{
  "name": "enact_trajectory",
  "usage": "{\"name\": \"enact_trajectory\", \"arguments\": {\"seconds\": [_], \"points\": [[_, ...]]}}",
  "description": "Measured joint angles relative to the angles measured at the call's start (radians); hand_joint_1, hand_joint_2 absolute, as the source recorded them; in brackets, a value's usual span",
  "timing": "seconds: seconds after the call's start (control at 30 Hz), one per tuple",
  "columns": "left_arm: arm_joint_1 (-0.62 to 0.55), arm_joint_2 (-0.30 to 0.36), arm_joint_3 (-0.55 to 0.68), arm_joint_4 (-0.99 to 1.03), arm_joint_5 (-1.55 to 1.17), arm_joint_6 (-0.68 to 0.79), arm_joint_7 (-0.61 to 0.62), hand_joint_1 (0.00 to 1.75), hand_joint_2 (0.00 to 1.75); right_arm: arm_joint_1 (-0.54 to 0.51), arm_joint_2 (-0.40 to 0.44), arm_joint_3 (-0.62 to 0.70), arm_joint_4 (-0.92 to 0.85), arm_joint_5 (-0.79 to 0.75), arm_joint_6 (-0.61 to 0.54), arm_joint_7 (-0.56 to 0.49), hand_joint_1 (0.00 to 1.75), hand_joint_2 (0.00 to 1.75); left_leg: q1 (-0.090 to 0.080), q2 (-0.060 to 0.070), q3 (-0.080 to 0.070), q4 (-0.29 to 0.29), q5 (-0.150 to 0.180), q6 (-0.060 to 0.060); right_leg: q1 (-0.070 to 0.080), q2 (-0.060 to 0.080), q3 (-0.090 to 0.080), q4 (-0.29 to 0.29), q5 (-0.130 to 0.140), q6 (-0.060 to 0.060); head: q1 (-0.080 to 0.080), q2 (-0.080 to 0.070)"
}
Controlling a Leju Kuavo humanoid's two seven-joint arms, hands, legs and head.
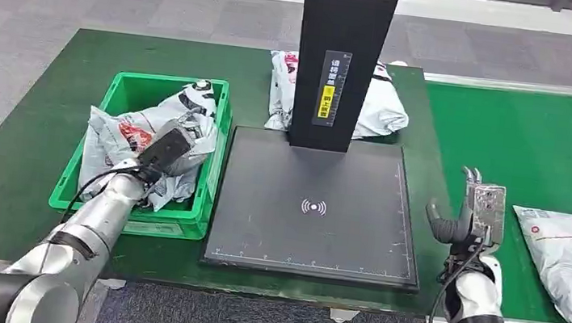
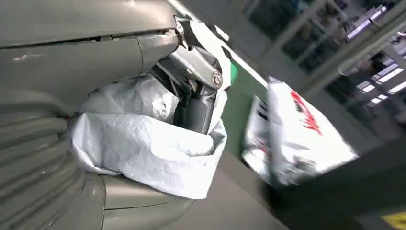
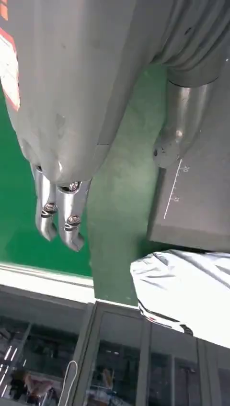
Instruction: Moved the parcel from conveyor to table for the left to box.
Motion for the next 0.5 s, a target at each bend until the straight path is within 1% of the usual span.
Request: {"name": "enact_trajectory", "arguments": {"seconds": [0.07, 0.2, 0.23, 0.3, 0.33, 0.5], "points": [[0.0, 0.0, -0.013, -0.006, 0.08, -0.052, 0.01, 0.0, 1.75, 0.01, 0.0, 0.0, -0.006, 0.005, 0.001, 0.003, 0.0, 1.75, 0.0, -0.001, -0.001, 0.0, 0.0, 0.0, 0.0, -0.001, 0.0, 0.0, 0.0, 0.0, 0.0, 0.0], [0.0, 0.0, -0.026, -0.008, 0.162, -0.111, 0.03, 0.0, 1.75, 0.013, 0.002, 0.0, -0.007, 0.021, 0.008, 0.011, 0.0, 1.75, 0.0, -0.001, -0.001, 0.0, 0.0, 0.0, 0.0, -0.001, 0.0, 0.0, 0.0, 0.0, 0.0, 0.0], [0.0, 0.0, -0.026, -0.007, 0.192, -0.129, 0.038, 0.0, 0.0, 0.012, 0.002, 0.0, -0.007, 0.026, 0.015, 0.015, 0.0, 1.75, 0.0, -0.001, -0.001, 0.0, 0.0, 0.0, 0.0, -0.001, 0.0, 0.0, 0.0, 0.0, 0.0, 0.0], [0.0, 0.0, -0.029, -0.007, 0.256, -0.162, 0.058, 0.0, 0.0, 0.012, 0.004, 0.0, -0.007, 0.041, 0.024, 0.022, 0.0, 1.75, 0.0, -0.001, -0.001, 0.0, 0.0, 0.0, 0.0, -0.001, 0.0, 0.0, 0.0, 0.0, 0.0, 0.0], [0.0, 0.0, -0.031, -0.005, 0.285, -0.174, 0.069, 0.0, 0.0, 0.012, 0.005, 0.0, -0.007, 0.047, 0.029, 0.023, 0.0, 0.0, 0.0, -0.001, -0.001, 0.0, 0.0, 0.0, 0.0, -0.001, 0.0, 0.0, 0.0, 0.0, 0.0, 0.0], [-0.001, -0.005, -0.032, -0.002, 0.366, -0.196, 0.116, 0.0, 0.0, 0.01, 0.008, 0.0, -0.006, 0.057, 0.044, 0.032, 0.0, 0.0, 0.0, -0.001, -0.001, 0.0, 0.0, 0.0, 0.0, -0.001, 0.0, 0.0, 0.0, 0.0, 0.0, 0.0]]}}
